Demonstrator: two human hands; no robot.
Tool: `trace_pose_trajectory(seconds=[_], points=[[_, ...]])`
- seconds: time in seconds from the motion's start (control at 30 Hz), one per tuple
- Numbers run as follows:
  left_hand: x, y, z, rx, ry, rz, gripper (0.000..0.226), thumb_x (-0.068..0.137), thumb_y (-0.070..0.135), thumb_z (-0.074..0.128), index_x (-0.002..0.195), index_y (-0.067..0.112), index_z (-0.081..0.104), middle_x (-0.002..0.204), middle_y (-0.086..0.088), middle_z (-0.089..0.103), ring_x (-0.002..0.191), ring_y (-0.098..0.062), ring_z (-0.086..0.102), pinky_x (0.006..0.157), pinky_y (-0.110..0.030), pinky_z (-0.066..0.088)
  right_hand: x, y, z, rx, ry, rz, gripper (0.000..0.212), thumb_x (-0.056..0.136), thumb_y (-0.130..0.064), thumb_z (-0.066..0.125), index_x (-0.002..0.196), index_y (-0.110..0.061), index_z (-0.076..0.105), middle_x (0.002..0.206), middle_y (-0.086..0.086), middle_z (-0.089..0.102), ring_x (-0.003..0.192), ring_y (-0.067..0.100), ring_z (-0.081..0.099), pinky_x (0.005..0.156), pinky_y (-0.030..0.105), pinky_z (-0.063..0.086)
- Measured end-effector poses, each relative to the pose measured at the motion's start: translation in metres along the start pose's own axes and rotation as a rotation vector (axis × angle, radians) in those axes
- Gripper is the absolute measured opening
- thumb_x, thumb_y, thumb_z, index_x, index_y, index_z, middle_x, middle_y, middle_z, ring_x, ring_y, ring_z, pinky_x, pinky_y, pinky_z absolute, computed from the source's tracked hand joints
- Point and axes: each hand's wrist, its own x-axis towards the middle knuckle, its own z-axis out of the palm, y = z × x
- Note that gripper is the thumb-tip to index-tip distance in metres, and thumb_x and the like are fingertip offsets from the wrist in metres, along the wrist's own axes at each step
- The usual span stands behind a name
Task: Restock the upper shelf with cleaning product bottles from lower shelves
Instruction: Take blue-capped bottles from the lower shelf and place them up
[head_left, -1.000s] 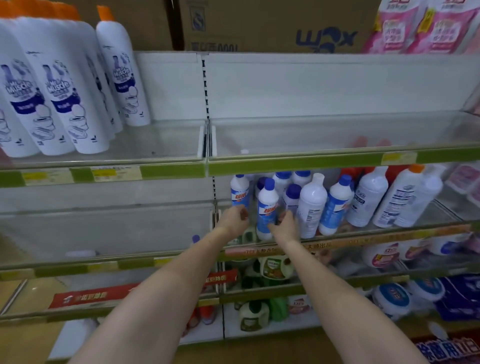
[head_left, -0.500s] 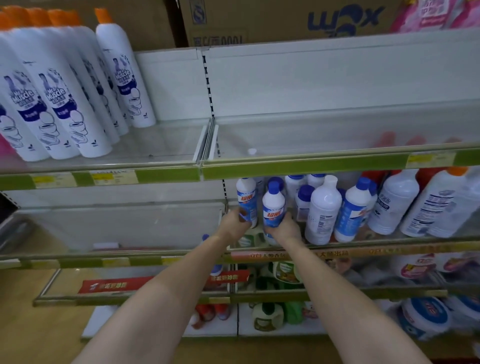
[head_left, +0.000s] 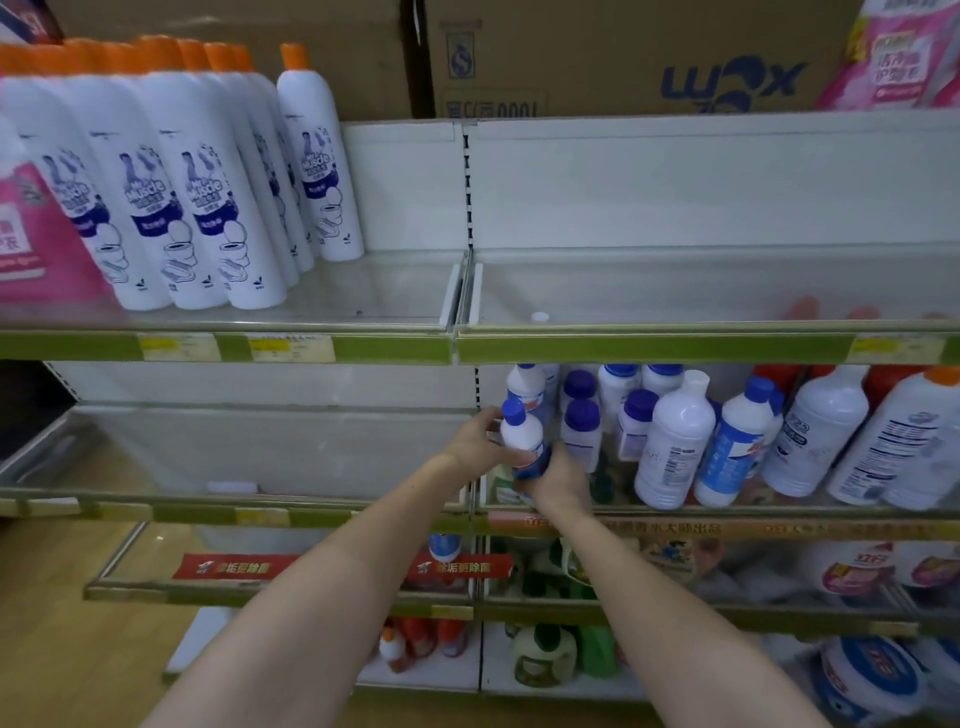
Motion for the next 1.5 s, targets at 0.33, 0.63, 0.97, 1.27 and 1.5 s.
trace_pose_trajectory(seconds=[0.33,0.63,0.97,1.27,1.5], points=[[-0.036,-0.043,-0.091,-0.283,0.165,-0.172,0.055,0.081,0.013,0.081,0.129,0.012,0.055,0.122,-0.008,0.065,0.108,-0.025,0.062,0.09,-0.038,0.054,-0.046,-0.066,0.07,-0.008,-0.191,-0.053,0.048,0.071,-0.036,0.085,0.11,-0.027,0.059,0.106,-0.003,0.067,0.094,0.018,0.065,0.082,0.036,0.055],[-0.082,-0.084,-0.158,-0.43,0.29,-0.222,0.047,0.076,0.021,0.086,0.114,0.006,0.062,0.096,-0.008,0.072,0.085,-0.021,0.069,0.069,-0.031,0.057,-0.093,-0.119,0.13,-0.001,-0.404,-0.087,0.047,0.075,-0.034,0.084,0.112,-0.026,0.056,0.108,-0.003,0.067,0.097,0.016,0.064,0.084,0.034,0.055],[-0.117,-0.125,-0.223,-0.719,0.368,-0.301,0.069,0.069,0.039,0.089,0.117,-0.001,0.06,0.101,-0.017,0.073,0.085,-0.028,0.071,0.068,-0.036,0.056,-0.143,-0.161,0.176,0.059,-0.571,-0.164,0.064,0.078,-0.049,0.081,0.124,-0.024,0.045,0.117,-0.003,0.063,0.102,0.011,0.064,0.087,0.034,0.057],[-0.146,-0.146,-0.262,-0.802,0.352,-0.283,0.085,0.063,0.053,0.088,0.122,0.001,0.057,0.101,-0.018,0.073,0.073,-0.025,0.072,0.049,-0.026,0.054,-0.18,-0.178,0.201,0.195,-0.674,-0.065,0.089,0.058,-0.069,0.085,0.13,-0.025,0.057,0.117,-0.003,0.072,0.104,0.015,0.071,0.098,0.043,0.055],[-0.162,-0.159,-0.276,-0.816,0.33,-0.29,0.088,0.061,0.058,0.087,0.122,0.003,0.058,0.099,-0.016,0.074,0.07,-0.024,0.073,0.053,-0.029,0.056,-0.21,-0.189,0.218,0.411,-0.766,0.024,0.085,0.062,-0.055,0.091,0.131,-0.02,0.057,0.121,0.005,0.072,0.112,0.023,0.069,0.106,0.048,0.05]])
